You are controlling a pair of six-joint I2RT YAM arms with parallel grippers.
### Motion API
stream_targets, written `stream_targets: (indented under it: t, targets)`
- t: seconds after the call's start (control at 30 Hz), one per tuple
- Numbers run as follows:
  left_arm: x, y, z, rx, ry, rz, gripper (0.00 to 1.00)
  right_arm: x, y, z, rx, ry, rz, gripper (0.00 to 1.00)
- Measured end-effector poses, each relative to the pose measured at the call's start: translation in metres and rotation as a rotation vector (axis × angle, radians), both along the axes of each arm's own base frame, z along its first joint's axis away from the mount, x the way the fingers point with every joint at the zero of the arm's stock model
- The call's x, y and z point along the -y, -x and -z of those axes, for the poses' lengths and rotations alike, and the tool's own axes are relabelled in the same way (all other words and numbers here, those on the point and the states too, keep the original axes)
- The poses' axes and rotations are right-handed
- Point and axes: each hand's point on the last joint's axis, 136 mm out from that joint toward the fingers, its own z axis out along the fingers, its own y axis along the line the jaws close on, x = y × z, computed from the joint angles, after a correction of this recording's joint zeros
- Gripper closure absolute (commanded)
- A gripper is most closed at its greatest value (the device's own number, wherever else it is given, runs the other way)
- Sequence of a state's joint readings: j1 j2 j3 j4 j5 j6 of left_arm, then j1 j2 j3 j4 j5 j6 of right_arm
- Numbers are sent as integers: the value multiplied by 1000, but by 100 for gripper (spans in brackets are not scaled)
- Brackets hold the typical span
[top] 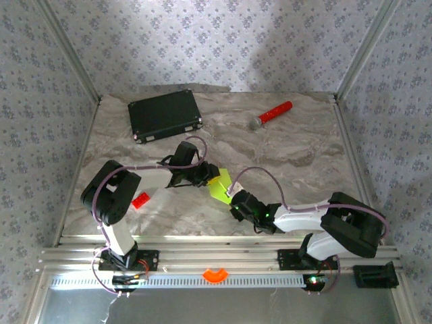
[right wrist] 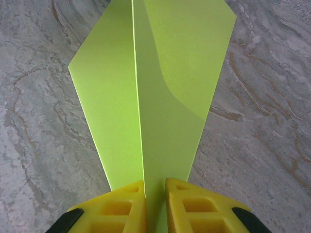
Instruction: Fold a paper plane with a square sheet of paper (pick it up from the middle)
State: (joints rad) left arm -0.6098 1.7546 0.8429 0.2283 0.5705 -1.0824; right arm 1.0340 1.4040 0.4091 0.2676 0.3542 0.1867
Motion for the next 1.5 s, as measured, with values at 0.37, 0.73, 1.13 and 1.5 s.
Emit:
stream_targets:
  t: [0.37, 0.73, 1.13, 1.5]
  targets:
    - [0, 0, 0, -1, 0, 1, 80, 1, -1, 0, 0, 0, 3, 79]
    - [0, 0, 0, -1, 0, 1, 81, 1, -2, -1, 3, -1, 5, 87]
    - [0, 0, 0, 0, 0, 0, 79, 2, -4, 0, -1, -6, 12, 93]
    - [-6, 1, 7, 0, -46, -3, 45, 1, -6, 2, -72, -76, 31, 94]
